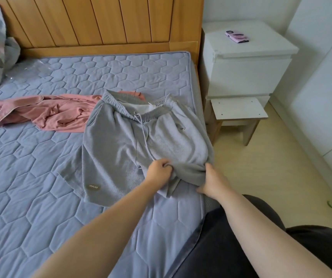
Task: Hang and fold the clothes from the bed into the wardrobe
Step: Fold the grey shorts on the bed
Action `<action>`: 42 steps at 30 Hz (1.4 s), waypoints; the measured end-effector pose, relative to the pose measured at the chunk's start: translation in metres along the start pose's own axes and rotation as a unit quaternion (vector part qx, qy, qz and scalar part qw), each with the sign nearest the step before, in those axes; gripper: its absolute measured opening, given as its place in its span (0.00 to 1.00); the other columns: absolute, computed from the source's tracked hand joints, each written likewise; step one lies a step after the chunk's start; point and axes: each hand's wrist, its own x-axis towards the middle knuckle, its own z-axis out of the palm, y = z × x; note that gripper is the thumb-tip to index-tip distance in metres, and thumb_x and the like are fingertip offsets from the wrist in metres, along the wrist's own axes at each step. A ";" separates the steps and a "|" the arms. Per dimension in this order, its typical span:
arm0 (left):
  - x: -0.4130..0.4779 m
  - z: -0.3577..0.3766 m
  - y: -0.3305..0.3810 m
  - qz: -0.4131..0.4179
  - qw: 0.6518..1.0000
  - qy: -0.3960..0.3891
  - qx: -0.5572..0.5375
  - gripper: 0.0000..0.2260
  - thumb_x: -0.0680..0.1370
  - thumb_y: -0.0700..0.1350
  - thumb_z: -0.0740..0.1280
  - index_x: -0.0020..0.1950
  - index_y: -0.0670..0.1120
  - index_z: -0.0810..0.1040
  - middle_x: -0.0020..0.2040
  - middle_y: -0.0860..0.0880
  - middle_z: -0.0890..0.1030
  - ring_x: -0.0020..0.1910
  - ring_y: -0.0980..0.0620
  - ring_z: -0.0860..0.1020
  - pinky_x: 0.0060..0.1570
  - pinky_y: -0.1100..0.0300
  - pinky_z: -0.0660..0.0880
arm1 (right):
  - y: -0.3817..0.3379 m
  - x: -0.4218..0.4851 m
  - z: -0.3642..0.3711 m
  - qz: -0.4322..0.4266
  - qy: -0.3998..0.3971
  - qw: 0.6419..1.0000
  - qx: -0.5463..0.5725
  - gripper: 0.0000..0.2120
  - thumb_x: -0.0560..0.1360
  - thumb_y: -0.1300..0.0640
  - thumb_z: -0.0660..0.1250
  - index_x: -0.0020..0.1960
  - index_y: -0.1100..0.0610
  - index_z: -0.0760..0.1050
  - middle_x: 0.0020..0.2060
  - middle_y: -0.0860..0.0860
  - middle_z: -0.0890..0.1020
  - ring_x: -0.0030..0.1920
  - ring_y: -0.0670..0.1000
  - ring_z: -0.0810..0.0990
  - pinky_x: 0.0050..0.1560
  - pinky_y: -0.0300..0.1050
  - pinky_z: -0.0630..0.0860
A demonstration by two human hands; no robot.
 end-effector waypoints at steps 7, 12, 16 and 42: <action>-0.005 -0.021 0.023 0.076 0.997 -0.002 0.029 0.05 0.74 0.42 0.68 0.47 0.47 0.81 0.40 0.49 0.82 0.41 0.52 0.77 0.37 0.65 0.73 | -0.023 -0.010 0.006 -0.077 0.163 0.982 -0.062 0.22 0.75 0.51 0.65 0.66 0.58 0.66 0.55 0.54 0.78 0.54 0.57 0.78 0.48 0.49 0.73; -0.014 -0.022 0.012 0.199 0.887 0.059 0.413 0.27 0.74 0.38 0.65 0.71 0.51 0.67 0.54 0.48 0.75 0.55 0.46 0.74 0.40 0.56 0.67 | -0.019 -0.019 -0.010 -0.023 0.329 0.933 0.146 0.02 0.77 0.63 0.61 0.47 0.58 0.72 0.36 0.52 0.76 0.36 0.55 0.74 0.31 0.42 0.64; -0.021 -0.029 -0.007 0.202 0.913 0.183 0.303 0.19 0.72 0.36 0.67 0.63 0.42 0.76 0.53 0.41 0.74 0.52 0.40 0.72 0.40 0.53 0.67 | -0.011 -0.022 -0.019 0.005 0.395 0.893 0.216 0.06 0.75 0.67 0.62 0.50 0.61 0.74 0.36 0.52 0.76 0.36 0.54 0.73 0.35 0.41 0.65; -0.061 -0.048 -0.038 -0.088 0.969 0.091 -0.211 0.17 0.74 0.31 0.60 0.56 0.45 0.81 0.36 0.47 0.79 0.23 0.53 0.75 0.27 0.64 0.75 | 0.024 -0.008 -0.037 0.197 0.470 0.762 0.399 0.13 0.76 0.67 0.51 0.47 0.64 0.75 0.45 0.62 0.78 0.45 0.60 0.75 0.46 0.49 0.72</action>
